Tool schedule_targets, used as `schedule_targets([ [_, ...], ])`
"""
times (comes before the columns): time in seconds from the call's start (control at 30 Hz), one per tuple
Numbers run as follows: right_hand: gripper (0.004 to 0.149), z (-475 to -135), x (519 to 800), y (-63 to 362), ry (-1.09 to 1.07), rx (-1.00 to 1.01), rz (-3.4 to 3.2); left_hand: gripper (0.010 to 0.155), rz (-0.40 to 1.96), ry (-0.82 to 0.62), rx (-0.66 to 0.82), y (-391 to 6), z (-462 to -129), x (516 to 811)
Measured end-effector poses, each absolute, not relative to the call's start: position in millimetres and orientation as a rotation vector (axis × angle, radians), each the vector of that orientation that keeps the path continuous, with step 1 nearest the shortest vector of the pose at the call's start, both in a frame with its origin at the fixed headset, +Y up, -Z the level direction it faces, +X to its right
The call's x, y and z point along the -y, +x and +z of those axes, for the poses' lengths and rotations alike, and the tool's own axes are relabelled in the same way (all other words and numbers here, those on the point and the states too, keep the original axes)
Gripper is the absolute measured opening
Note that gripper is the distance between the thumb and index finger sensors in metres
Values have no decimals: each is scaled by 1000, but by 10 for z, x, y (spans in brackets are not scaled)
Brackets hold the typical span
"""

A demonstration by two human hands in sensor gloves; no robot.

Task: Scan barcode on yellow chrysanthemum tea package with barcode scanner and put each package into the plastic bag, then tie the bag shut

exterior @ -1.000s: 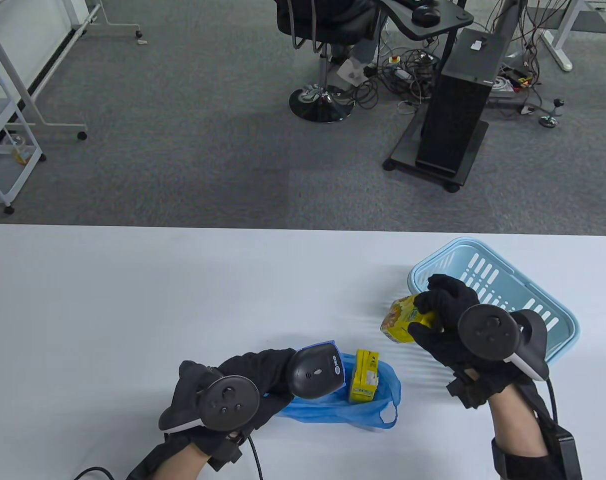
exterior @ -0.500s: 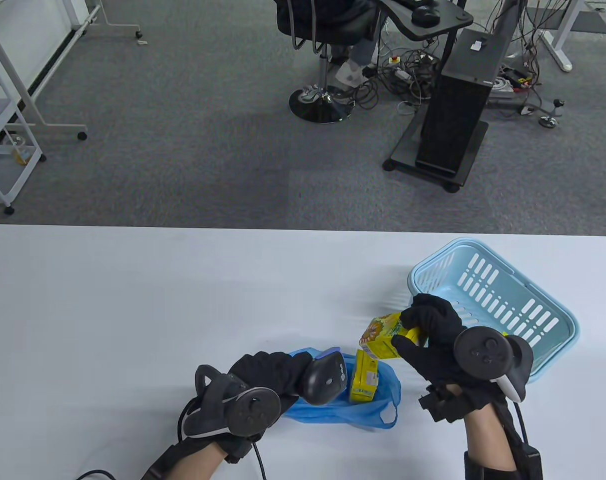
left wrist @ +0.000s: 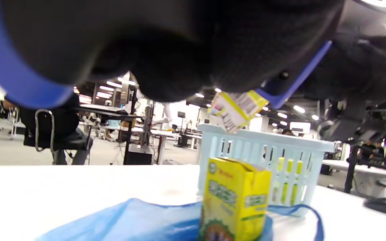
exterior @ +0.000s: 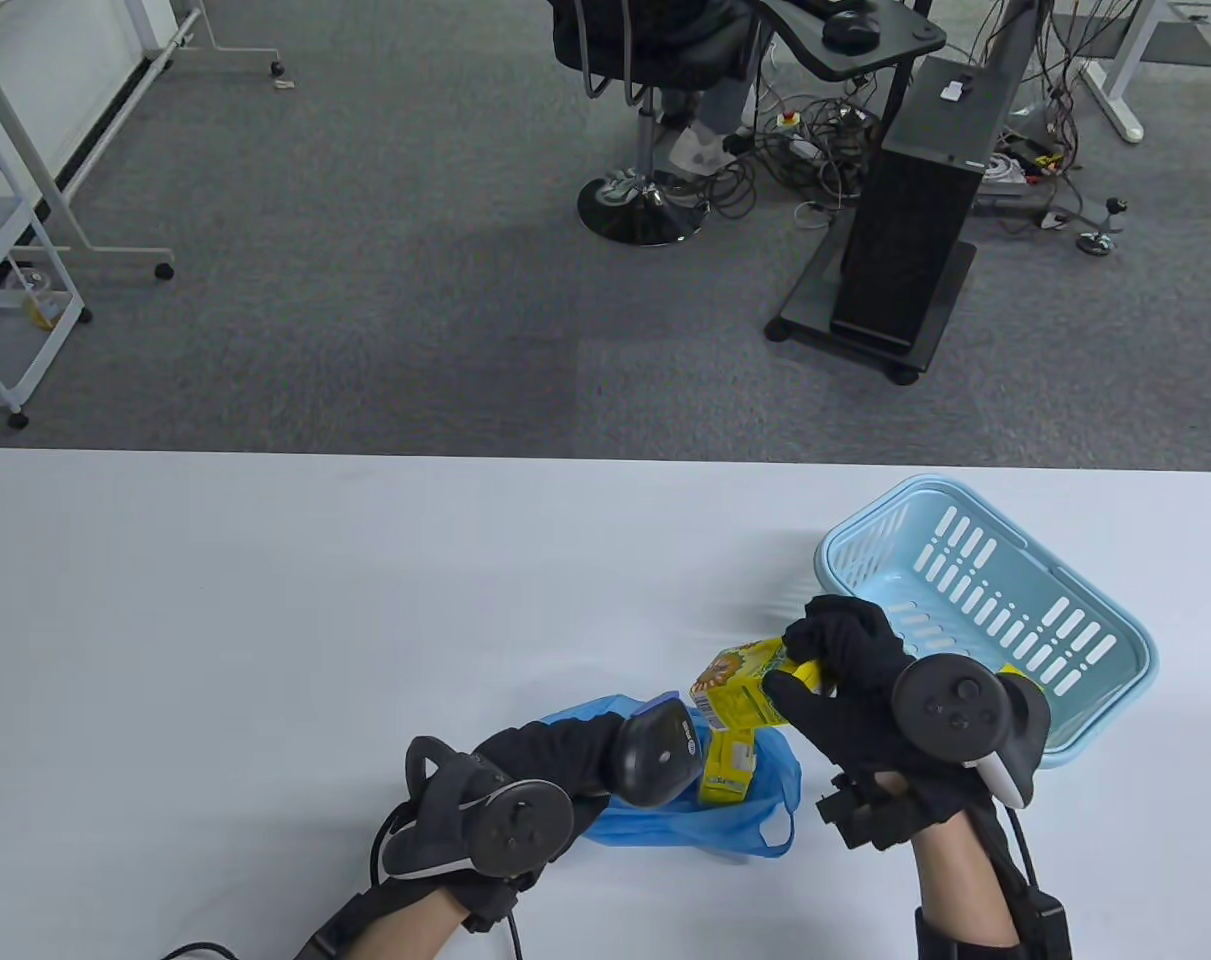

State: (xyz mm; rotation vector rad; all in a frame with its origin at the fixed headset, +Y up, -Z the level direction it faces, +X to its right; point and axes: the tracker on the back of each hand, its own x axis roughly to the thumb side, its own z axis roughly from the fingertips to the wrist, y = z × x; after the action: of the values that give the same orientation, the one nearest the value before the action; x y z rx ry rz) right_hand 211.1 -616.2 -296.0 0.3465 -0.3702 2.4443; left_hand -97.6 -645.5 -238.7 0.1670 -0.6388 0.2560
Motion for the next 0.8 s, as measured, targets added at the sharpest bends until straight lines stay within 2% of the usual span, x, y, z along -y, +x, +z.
schedule_targets([
  [0.2, 65, -2954, 6171, 2098, 346, 368, 2428, 58, 246, 196, 635, -977, -2375, 6444],
  [0.8, 65, -2979, 6206, 2086, 349, 317, 2365, 57, 163, 158, 591, -938, -2383, 6469],
])
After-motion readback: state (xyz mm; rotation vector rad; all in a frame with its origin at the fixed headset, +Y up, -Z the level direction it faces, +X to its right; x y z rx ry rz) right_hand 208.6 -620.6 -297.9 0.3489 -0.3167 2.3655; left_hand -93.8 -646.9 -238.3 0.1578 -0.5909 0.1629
